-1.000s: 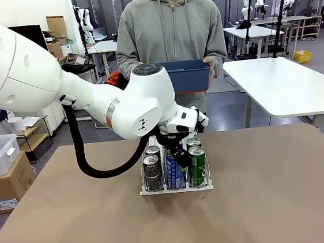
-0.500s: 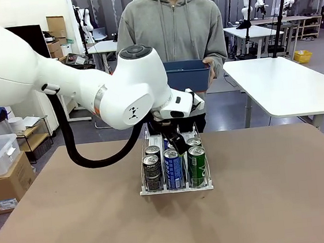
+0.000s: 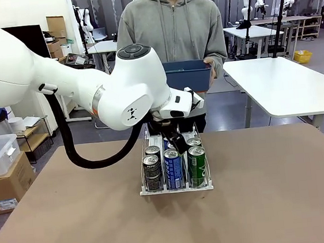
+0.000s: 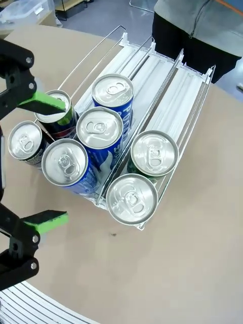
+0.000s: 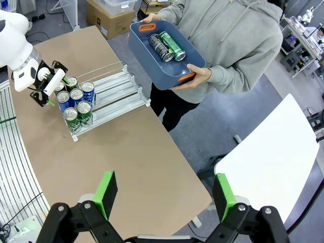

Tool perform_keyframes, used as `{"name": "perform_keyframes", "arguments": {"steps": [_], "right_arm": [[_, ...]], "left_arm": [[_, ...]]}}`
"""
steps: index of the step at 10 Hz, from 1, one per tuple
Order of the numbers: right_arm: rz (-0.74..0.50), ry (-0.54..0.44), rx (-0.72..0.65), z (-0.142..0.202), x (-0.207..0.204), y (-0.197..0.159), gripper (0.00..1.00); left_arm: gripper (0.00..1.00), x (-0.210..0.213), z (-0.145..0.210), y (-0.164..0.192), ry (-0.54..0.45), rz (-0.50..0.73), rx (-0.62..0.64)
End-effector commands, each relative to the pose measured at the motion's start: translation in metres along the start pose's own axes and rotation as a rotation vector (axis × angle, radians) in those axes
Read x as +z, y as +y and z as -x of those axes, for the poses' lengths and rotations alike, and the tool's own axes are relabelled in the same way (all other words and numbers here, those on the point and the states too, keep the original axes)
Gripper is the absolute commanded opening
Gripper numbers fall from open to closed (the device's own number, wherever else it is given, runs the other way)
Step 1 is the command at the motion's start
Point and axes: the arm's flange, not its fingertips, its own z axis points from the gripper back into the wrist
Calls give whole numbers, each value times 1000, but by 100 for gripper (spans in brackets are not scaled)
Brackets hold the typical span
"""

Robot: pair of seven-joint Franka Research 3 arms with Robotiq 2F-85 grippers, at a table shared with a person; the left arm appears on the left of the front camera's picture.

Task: Fill the beverage cans into the dispenser.
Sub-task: Pick up the Sprite handed by the human.

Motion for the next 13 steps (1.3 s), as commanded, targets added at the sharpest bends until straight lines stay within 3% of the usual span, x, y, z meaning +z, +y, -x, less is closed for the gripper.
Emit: {"name": "perform_keyframes", "arguments": {"steps": [1,5,8,13], "right_arm": [[-7,-6,4,1,0,1,100],[-7,-6,4,1,0,1,100],[-7,-6,4,1,0,1,100],[-7,-6,4,1,0,1,100]], "left_arm": [[100,0,0,2,7,4,-13],[100,-1,-1,0,1,2,0],[100,72,21,37,-111,197,28],[100,207,67,130,-202,155,31]]}}
